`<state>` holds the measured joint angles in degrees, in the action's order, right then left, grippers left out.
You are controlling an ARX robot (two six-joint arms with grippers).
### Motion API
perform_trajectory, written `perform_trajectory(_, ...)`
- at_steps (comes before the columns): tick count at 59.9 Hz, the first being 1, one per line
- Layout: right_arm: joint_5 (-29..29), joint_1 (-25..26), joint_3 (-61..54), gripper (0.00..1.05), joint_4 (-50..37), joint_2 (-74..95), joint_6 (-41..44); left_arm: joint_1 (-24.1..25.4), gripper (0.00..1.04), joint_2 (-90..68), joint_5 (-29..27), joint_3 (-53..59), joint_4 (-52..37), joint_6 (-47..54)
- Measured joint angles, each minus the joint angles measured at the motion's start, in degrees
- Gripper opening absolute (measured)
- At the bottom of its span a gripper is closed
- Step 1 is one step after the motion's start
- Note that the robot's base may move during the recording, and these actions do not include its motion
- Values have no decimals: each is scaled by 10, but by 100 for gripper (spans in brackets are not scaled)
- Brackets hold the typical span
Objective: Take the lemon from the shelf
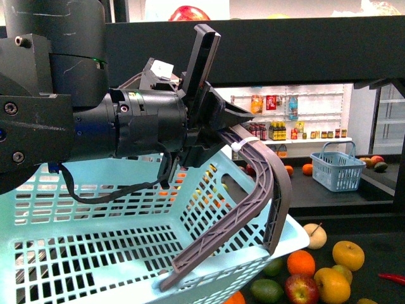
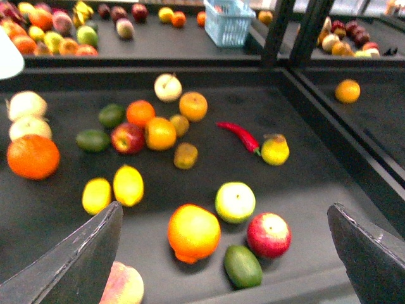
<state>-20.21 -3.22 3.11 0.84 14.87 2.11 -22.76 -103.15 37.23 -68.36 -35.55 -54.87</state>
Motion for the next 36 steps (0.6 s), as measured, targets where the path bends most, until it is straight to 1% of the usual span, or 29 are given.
perform_trajectory(2, 7, 7, 5, 97, -12, 38, 0, 1, 9, 0, 0, 0, 0, 1)
perform_trajectory(11, 120, 58, 62, 97, -101, 263, -10, 1, 9, 0, 2, 0, 0, 2)
perform_trajectory(14, 163, 78, 106, 97, -157, 393, -10, 0, 9, 0, 3, 0, 0, 2)
perform_trajectory(15, 168, 80, 113, 97, -165, 412, -10, 0, 9, 0, 3, 0, 0, 2)
perform_trajectory(17, 178, 85, 146, 97, -204, 506, -10, 0, 9, 0, 3, 0, 0, 2)
perform_trajectory(23, 189, 87, 217, 97, -247, 678, -10, 0, 9, 0, 2, 0, 0, 3)
perform_trajectory(26, 198, 86, 256, 97, -248, 765, -12, 0, 9, 0, 2, -1, 0, 2)
perform_trajectory(36, 190, 71, 387, 97, -243, 978, -17, 0, 9, 0, 2, -1, 0, 3)
